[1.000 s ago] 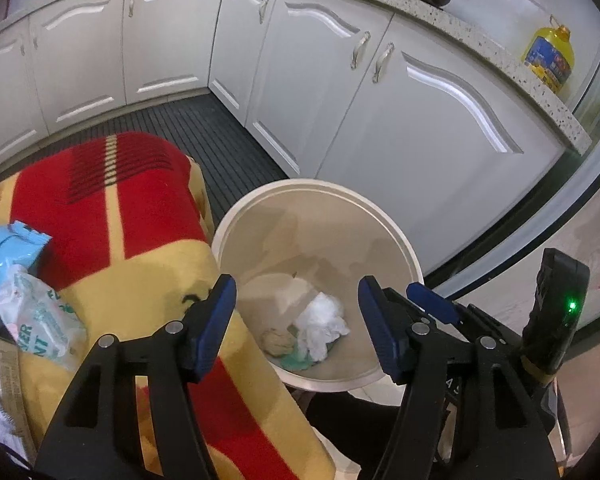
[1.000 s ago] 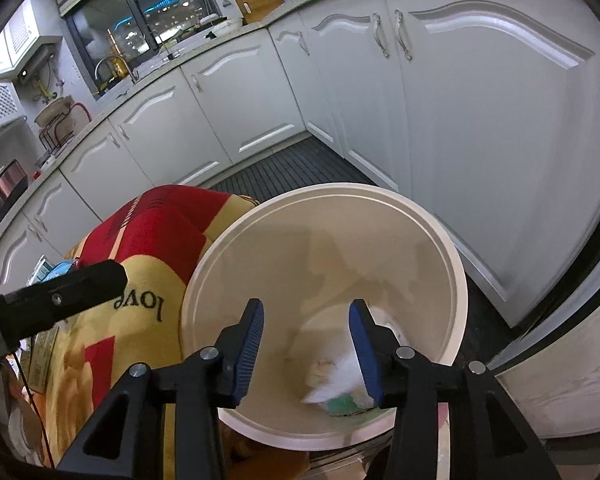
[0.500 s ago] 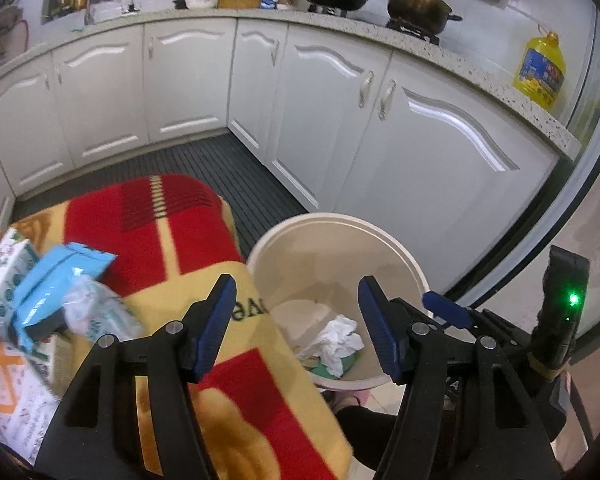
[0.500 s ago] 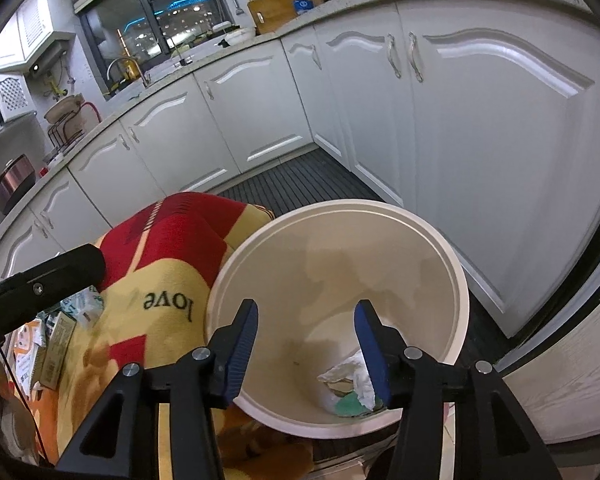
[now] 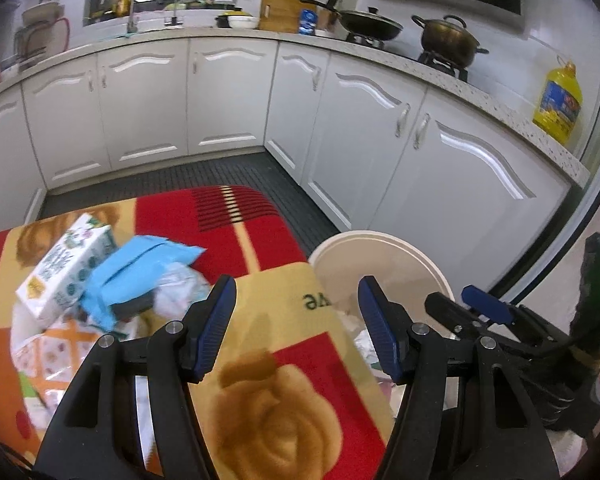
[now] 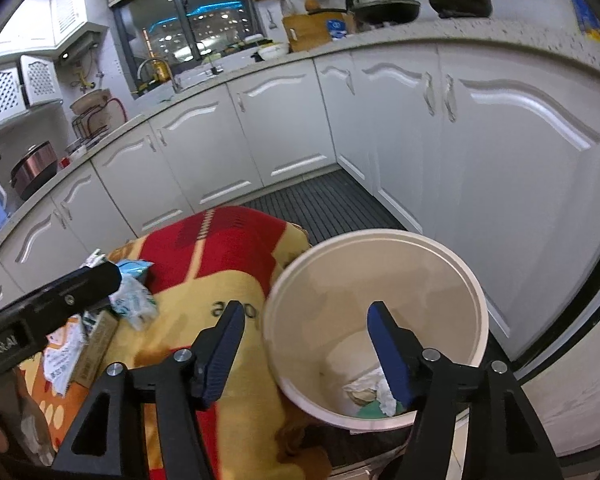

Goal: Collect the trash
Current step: 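Move both grippers back over the remaining trash on the table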

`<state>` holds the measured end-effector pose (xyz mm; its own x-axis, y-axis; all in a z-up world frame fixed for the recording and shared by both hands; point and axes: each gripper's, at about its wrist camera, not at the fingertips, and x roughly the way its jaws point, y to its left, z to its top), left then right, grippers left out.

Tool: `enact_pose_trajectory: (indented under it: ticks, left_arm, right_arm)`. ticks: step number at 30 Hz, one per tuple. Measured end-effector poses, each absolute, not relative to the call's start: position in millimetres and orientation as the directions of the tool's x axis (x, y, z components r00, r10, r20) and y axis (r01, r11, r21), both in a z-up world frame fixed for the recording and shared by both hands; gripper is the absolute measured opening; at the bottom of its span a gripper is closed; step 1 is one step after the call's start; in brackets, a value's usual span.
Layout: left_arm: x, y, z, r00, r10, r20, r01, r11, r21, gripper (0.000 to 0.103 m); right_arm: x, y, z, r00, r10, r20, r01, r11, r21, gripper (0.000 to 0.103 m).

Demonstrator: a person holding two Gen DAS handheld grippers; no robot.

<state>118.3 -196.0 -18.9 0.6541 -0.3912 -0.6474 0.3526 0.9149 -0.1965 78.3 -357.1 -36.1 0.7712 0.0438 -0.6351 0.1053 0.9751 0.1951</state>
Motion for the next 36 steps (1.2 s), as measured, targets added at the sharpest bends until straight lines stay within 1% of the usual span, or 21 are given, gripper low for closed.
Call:
enact_pose_trajectory:
  ticks: [7,9,13,16,21,28,32,36]
  left_arm:
    - [110,-152,-15,0.672,-0.369,-0.642,0.308,0.928,-0.212,0.062]
    - [108,-137,-14,0.675,-0.360,-0.645,0.294,0.932,-0.212,0.062]
    - [106,-104,-13,0.676,-0.340,-0.653,0.250,0.940,-0.230,0.062]
    - [103,-74,-15,0.675,-0.326,-0.662,0.213,0.945,-0.248,0.062]
    - [97,-33,-22,0.673,-0.285,-0.682,0.163,0.957,-0.239,0.062]
    - [85,21,-39,0.644,-0.265,-0.718,0.104,0.960,-0.262,0.062]
    - [77,34,-51,0.621,-0.252,-0.742,0.102,0.965,-0.242,0.062]
    - [76,33,-64,0.590,-0.265,-0.763,0.115,0.963,-0.245,0.062]
  right_arm:
    - [79,-324,-20,0.782,0.086,-0.617,0.037,0.982,0.185,0.063]
    - [79,-313,-17,0.782,0.105,-0.614,0.011,0.983,0.182,0.066]
    - [81,-292,-14,0.774,0.145,-0.616,-0.035,0.982,0.187,0.067]
    - [82,-277,-15,0.765,0.171,-0.621,-0.067,0.980,0.188,0.068]
    - [87,-252,-20,0.739,0.216,-0.638,-0.116,0.974,0.195,0.069]
    - [99,-228,-36,0.701,0.233,-0.674,-0.152,0.972,0.178,0.069]
    - [106,-223,-43,0.686,0.242,-0.686,-0.156,0.970,0.187,0.069]
    - [113,-216,-47,0.679,0.246,-0.692,-0.165,0.969,0.183,0.069]
